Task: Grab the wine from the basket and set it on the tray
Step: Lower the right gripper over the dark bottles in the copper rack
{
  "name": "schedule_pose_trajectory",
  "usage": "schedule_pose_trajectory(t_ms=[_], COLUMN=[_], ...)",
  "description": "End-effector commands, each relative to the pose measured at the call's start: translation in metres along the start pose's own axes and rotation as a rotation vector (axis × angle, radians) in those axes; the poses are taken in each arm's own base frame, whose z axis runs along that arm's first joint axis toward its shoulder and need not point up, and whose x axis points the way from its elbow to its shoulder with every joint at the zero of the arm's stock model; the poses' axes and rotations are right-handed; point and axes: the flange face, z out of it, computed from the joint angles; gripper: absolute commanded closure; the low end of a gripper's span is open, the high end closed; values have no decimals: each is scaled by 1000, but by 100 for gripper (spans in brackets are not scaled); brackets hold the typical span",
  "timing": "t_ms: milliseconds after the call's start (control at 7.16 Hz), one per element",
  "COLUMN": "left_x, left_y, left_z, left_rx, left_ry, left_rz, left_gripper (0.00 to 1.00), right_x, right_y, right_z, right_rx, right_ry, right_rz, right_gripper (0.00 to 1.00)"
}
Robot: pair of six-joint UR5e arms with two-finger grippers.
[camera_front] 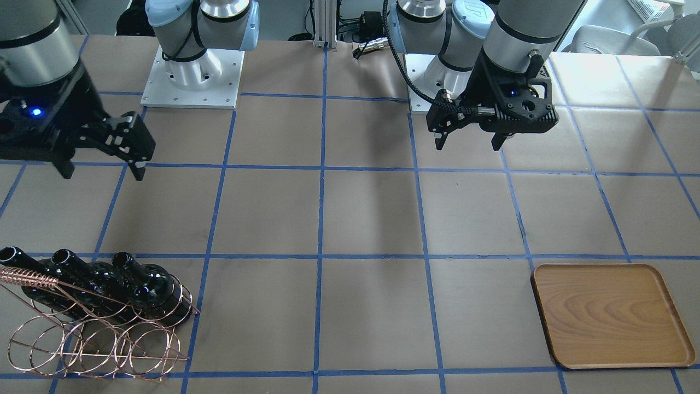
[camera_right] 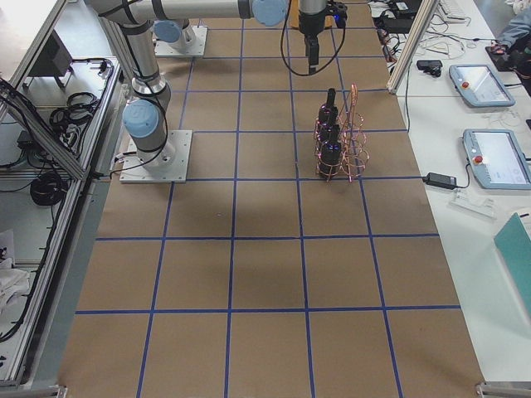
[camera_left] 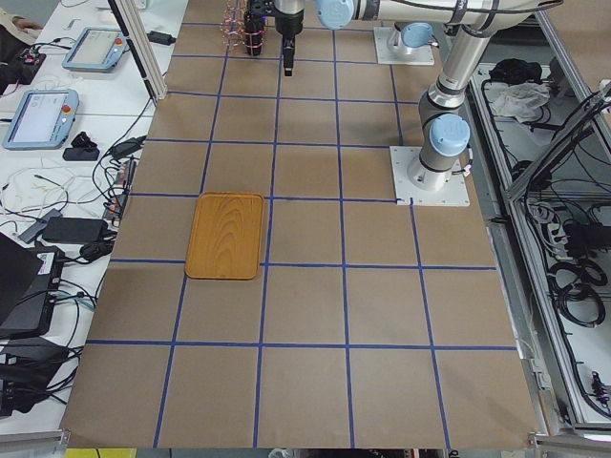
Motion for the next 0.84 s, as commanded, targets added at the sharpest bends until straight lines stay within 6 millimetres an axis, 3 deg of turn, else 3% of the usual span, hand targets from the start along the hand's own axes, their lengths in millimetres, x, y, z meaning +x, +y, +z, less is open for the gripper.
schedule_pose_trajectory(t_ms=[0,419,699], left_x=[-1,-1,-1], left_y=[0,0,0], left_z=[-1,-1,0], left_rx=[1,1,0], left_ry=[-1,-1,-1], left_rz=[-2,-2,-2], left_gripper=[0,0,0], right_x=[61,72,73], right_y=[-24,-62,-70], right_z=[34,100,118], right_rx=[-32,-32,-35], right_ry=[-51,-51,-51], right_rz=[-12,1,2], right_gripper=[0,1,4])
